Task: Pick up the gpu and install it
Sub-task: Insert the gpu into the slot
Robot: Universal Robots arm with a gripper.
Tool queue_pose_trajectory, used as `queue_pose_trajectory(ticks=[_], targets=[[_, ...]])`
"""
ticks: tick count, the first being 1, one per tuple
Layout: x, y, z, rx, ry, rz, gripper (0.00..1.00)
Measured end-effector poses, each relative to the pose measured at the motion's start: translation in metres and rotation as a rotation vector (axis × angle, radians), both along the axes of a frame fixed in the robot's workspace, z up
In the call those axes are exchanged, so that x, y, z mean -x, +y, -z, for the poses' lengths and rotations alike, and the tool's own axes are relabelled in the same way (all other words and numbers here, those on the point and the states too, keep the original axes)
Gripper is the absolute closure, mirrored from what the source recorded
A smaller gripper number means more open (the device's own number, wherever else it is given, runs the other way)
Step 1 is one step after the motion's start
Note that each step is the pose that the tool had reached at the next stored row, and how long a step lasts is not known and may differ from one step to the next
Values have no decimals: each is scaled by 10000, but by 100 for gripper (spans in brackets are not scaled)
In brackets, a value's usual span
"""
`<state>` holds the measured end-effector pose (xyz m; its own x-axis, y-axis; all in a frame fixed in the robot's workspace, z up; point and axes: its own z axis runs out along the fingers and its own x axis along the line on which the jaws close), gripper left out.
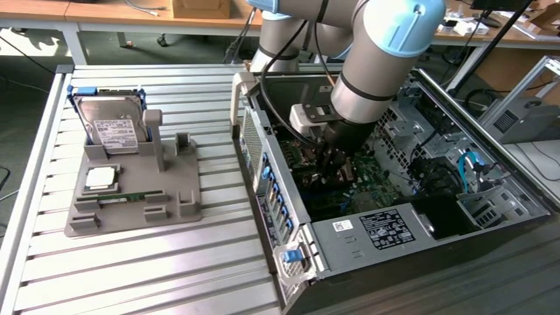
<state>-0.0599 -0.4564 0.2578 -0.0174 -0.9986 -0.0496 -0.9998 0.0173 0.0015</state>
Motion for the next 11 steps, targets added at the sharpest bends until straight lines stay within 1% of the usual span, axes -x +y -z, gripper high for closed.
queue_pose_trajectory(ticks=[11], targets=[[-2, 4, 14, 5, 2, 1, 73]])
